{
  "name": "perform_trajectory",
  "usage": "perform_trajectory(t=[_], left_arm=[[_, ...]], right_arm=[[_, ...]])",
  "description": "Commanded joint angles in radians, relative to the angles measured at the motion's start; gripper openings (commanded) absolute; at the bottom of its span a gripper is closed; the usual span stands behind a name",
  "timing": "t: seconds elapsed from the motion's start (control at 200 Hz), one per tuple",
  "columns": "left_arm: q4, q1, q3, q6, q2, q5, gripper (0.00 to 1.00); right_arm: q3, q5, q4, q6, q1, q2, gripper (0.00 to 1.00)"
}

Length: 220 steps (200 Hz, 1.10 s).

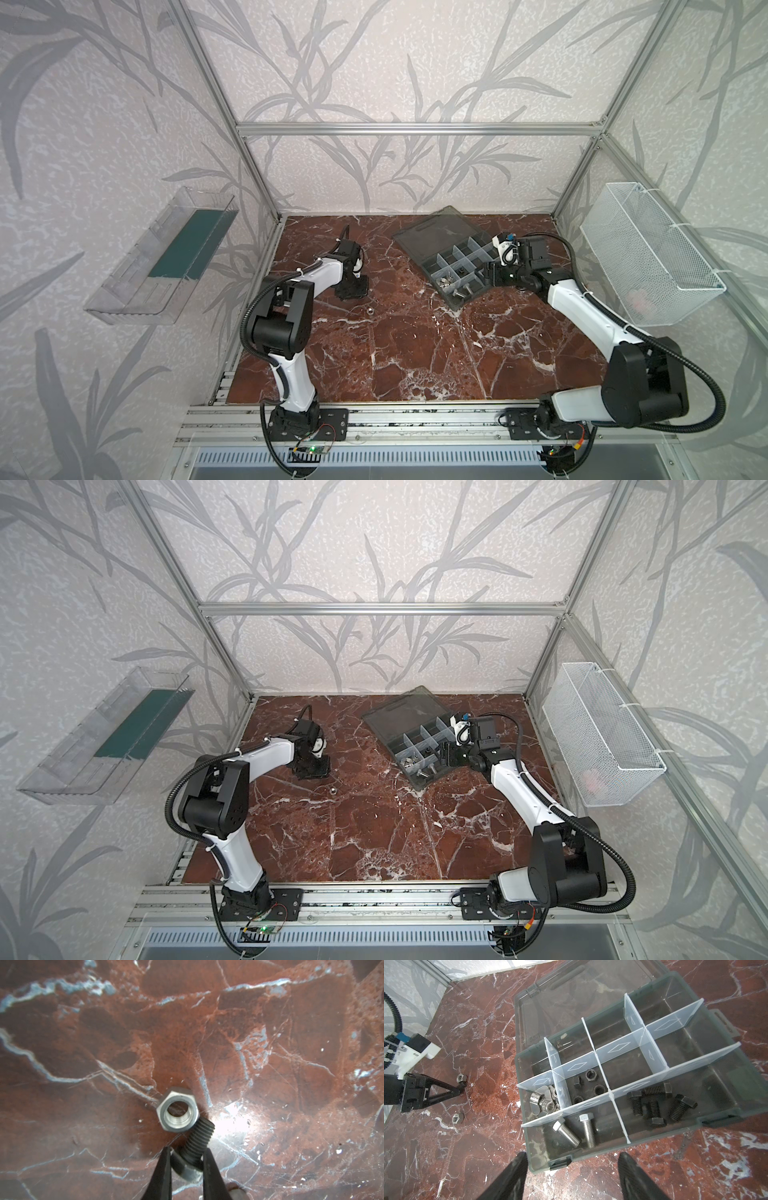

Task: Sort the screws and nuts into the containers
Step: 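Carry the bolt with the left gripper to the organizer while the right arm moves aside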

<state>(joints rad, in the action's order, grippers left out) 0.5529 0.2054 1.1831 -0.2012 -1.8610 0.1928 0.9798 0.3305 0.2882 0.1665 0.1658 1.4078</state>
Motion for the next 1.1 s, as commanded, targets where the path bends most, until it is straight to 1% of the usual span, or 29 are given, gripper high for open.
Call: perform_trajectory(t=[0.0, 0.175, 0.315, 0.53, 0.615, 0.68, 0.845, 1.095], left_arm=[[0.018, 0.017, 0.018, 0.019, -0.009, 0.017, 0.0], [0.003, 0.037, 0.007, 0.011, 0.025, 0.042, 0.0], [-0.029, 0.052, 0.002, -0.017, 0.072, 0.088, 0.0], [-0.08, 0.109, 0.05, -0.079, 0.132, 0.155, 0.0], [-0.078, 0.146, 0.105, -0.096, 0.132, 0.17, 0.0], [-0.07, 0.178, 0.162, -0.101, 0.124, 0.171, 0.0], [-0.058, 0.251, 0.32, -0.127, 0.059, 0.212, 0.0], [-0.087, 0.365, 0.526, -0.173, -0.087, 0.274, 0.0]], right_arm=[[0.0, -0.007, -0.003, -0.012, 0.005, -0.005, 0.7], [0.0, -0.005, -0.003, -0.009, 0.003, -0.007, 0.7], [0.001, -0.019, -0.004, 0.008, 0.0, -0.014, 0.7], [-0.005, -0.166, 0.03, 0.104, -0.044, -0.041, 0.7], [-0.008, -0.253, 0.067, 0.169, -0.074, -0.049, 0.7], [-0.027, -0.288, 0.073, 0.215, -0.107, -0.062, 0.7], [-0.096, -0.27, 0.033, 0.314, -0.208, -0.106, 0.7], [-0.146, -0.225, 0.001, 0.338, -0.284, -0.13, 0.7]])
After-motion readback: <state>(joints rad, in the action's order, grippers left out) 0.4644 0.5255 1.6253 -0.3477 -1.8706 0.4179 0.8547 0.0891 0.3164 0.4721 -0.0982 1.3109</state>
